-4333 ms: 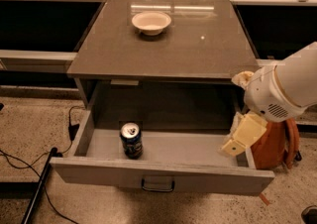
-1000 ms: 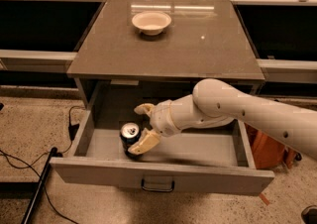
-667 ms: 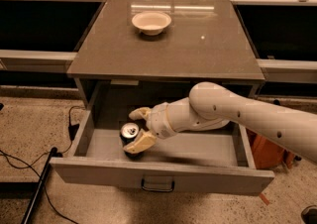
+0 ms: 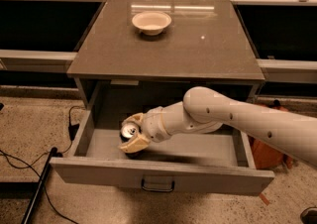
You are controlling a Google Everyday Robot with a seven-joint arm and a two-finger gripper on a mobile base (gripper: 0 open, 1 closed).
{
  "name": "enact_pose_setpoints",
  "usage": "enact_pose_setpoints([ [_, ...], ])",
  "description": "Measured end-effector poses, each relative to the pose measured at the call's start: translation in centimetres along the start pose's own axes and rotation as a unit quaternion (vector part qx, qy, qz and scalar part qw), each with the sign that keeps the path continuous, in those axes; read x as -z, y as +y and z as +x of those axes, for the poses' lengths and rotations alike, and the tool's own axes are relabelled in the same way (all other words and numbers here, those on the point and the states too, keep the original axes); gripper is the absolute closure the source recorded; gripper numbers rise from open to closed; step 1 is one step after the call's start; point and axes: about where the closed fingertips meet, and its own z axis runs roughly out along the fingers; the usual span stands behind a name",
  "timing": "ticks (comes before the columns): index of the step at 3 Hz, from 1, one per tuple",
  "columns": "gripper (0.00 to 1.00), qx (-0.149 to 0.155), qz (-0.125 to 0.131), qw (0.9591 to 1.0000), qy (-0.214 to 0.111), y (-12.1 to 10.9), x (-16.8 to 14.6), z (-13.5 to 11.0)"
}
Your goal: Pick pepsi can from top drawer and place on counter
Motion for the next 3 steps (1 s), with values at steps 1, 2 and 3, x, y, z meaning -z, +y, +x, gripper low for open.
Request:
enact_pose_setpoints([
  [1, 0.45, -0.005, -0.012, 0.9999, -0.006, 0.25, -0.69, -0.03],
  [2, 0.60, -0.005, -0.014, 0.9999, -0.007, 0.28, -0.79, -0.07],
  [3, 0.83, -0.006, -0.006, 0.9997, -0.023, -0.05, -0.03, -1.02],
])
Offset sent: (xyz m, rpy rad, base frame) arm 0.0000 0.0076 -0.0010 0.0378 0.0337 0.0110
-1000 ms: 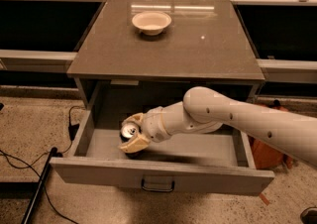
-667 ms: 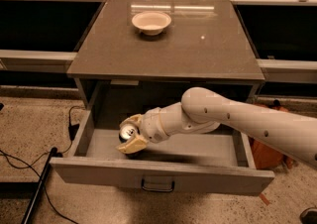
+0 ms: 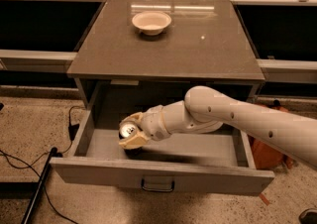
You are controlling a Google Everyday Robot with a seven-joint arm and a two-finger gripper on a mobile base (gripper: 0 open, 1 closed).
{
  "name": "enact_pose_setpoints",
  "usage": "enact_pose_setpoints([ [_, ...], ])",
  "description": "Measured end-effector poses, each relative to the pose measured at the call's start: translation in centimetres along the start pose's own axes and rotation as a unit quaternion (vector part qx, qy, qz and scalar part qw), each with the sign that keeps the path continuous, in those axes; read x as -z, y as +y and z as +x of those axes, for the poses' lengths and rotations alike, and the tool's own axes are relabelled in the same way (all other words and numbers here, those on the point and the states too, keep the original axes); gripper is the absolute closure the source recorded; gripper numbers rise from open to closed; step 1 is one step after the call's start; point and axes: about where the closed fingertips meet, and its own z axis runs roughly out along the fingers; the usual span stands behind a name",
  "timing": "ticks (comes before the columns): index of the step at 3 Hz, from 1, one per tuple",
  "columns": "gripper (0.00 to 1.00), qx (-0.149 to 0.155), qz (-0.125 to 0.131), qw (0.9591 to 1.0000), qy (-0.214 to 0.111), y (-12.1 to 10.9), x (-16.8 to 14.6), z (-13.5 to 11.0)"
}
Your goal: Pick pepsi can from top drawer and place on counter
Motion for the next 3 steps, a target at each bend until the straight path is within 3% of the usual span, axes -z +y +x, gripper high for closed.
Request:
enact_pose_setpoints([
  [1, 1.00, -0.009, 0.026, 0.9996, -0.002, -0.9, 2.6, -2.1],
  [2, 1.00, -0.013, 0.059, 0.9982, 0.001, -2.1, 7.8, -6.5],
  [3, 1.00, -0.010, 0.077, 0.9970, 0.003, -3.9, 13.1, -11.2],
])
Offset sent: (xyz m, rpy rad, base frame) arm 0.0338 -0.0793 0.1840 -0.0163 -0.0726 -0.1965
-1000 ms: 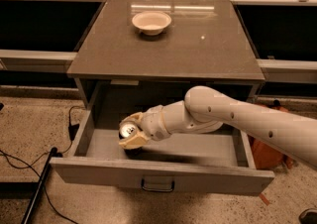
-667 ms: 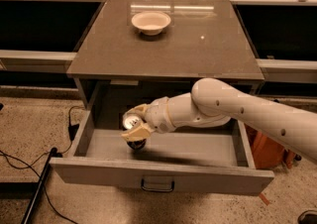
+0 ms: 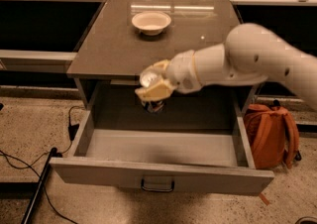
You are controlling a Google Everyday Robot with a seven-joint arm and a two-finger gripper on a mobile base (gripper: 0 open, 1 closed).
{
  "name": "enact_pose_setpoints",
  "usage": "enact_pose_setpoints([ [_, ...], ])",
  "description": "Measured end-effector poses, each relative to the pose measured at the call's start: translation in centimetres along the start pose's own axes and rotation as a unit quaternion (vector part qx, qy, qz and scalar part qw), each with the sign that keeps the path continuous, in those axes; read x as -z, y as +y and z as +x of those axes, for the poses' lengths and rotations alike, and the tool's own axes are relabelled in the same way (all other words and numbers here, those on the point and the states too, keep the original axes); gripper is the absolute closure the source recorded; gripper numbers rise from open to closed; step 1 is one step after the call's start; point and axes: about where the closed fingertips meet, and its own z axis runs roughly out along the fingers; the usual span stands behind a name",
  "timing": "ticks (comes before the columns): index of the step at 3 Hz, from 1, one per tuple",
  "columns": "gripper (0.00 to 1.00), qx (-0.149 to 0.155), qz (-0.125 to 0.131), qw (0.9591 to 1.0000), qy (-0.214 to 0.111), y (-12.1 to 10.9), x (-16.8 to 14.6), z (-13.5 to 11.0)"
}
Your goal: Pick pepsi can from top drawer and place on counter
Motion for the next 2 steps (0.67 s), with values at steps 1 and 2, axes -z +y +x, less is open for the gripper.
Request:
enact_pose_setpoints([
  [1, 1.00, -0.031, 0.027, 0.9991, -0.013, -4.7, 5.2, -2.9],
  [2, 1.00, -0.082, 0.077, 0.9933, -0.027, -8.9, 9.4, -2.9],
])
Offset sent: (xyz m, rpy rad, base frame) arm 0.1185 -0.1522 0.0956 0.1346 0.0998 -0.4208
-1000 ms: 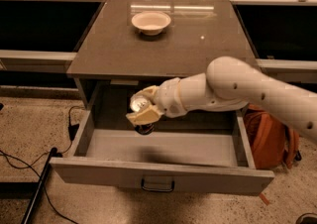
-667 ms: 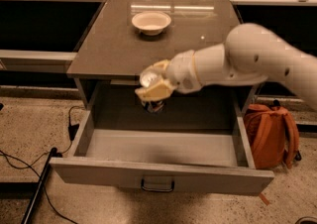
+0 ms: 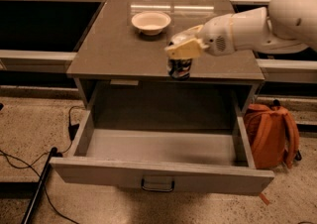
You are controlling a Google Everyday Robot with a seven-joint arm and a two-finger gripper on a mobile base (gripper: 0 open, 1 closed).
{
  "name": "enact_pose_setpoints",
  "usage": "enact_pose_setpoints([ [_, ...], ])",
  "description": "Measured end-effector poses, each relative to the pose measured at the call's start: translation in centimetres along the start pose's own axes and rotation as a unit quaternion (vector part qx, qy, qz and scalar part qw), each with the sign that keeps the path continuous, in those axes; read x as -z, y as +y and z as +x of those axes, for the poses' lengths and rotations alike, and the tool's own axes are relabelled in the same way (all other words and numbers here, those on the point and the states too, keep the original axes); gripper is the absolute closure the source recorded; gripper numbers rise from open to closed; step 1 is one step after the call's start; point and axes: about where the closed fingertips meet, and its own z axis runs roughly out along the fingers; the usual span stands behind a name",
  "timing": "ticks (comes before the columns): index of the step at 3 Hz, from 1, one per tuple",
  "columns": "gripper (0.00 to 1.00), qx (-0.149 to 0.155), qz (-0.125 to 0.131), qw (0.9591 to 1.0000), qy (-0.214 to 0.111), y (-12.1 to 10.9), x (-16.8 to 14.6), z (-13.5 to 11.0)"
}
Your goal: Pick pepsi can from top drawer and place on counter
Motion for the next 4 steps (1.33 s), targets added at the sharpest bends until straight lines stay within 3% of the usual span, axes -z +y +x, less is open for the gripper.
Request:
enact_pose_setpoints([
  [1, 1.00, -0.044, 0.061, 0.9972, 0.001, -3.7, 2.0, 0.1],
  [2, 1.00, -0.044, 0.100, 0.9940, 0.008, -5.8, 2.4, 0.3],
  [3, 1.00, -0.044, 0.100, 0.9940, 0.008, -5.8, 2.4, 0.3],
  [4, 1.00, -0.046, 0.117, 0.9920, 0.013, -7.1, 2.1, 0.1],
])
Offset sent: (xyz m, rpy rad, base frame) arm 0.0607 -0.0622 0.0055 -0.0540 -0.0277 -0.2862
